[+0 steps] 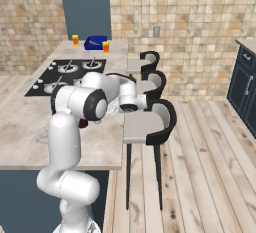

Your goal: Place the drinks on the dining counter in a tight cluster.

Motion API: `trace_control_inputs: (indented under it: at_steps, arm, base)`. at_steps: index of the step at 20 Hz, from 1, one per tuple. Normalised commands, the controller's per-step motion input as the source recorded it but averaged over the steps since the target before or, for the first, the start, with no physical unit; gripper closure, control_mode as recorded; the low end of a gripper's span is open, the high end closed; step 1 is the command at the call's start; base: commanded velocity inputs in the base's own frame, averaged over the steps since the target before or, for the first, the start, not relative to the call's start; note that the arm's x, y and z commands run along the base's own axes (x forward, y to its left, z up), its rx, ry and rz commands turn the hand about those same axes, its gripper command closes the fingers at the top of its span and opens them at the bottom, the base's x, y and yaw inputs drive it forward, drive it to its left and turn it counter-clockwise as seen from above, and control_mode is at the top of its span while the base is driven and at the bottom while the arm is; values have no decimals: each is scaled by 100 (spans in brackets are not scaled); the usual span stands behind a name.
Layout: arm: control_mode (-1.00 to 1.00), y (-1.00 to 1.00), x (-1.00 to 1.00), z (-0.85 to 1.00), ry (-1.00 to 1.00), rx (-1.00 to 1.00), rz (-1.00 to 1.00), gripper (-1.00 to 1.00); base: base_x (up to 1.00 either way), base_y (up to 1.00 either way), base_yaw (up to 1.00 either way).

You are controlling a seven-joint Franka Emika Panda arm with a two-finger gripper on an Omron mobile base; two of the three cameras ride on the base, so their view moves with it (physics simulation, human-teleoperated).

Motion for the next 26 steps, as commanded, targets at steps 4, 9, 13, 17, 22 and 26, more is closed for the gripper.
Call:
trace_control_inputs:
  at_steps: [4, 9, 13, 17, 22, 26]
  arm:
    - [-100, -39, -22, 36, 4, -1, -14, -100]
    - [-100, -49, -26, 53, 14, -3, -18, -100]
    - [-100, -14, -28, 61, 24, -17, -19, -100]
    - [-100, 2, -35, 63, 23, -33, -21, -100]
    - [-100, 19, -55, 45, 11, -38, -31, -100]
    - [-100, 18, -56, 19, 6, -34, -44, -100]
  base:
    - [0, 0, 0]
    - [0, 0, 0]
    - [0, 0, 0]
    - [0, 0, 0]
    - [0, 0, 0]
    - [0, 0, 0]
